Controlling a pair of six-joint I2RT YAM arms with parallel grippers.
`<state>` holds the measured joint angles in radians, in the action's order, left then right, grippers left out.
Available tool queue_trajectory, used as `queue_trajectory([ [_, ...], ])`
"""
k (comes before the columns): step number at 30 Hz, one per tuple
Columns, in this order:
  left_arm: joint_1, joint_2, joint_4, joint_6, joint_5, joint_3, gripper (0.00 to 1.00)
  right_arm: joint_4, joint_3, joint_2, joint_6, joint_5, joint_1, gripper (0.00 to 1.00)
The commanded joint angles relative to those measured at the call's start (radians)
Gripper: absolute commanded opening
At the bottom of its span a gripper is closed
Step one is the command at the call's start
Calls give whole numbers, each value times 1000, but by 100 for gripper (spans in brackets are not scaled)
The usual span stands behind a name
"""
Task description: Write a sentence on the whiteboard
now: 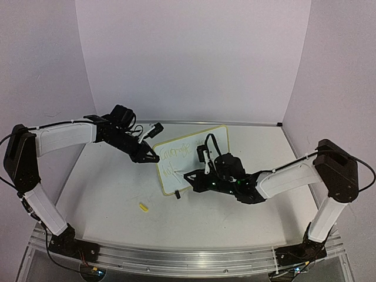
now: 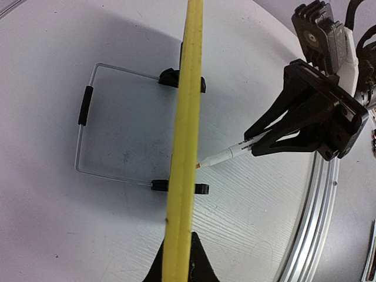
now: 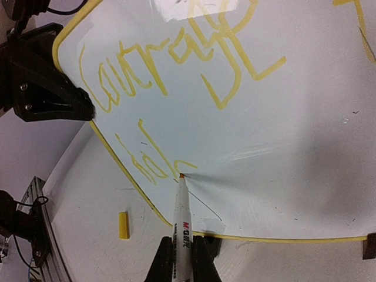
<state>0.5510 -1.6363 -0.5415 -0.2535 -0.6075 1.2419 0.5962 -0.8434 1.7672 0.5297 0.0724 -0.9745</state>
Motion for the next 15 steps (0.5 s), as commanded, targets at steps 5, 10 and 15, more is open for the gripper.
queue_trajectory([
  [5, 3, -16, -49, -57, 127, 2, 0, 13, -6, -19, 2, -71, 6, 0],
  [10, 3, -16, -49, -57, 127, 2, 0, 9, -30, -25, -10, -99, 6, 0],
  [15, 3, -15, -49, -57, 127, 3, 0, 8, -50, -44, -23, -123, 6, 0],
])
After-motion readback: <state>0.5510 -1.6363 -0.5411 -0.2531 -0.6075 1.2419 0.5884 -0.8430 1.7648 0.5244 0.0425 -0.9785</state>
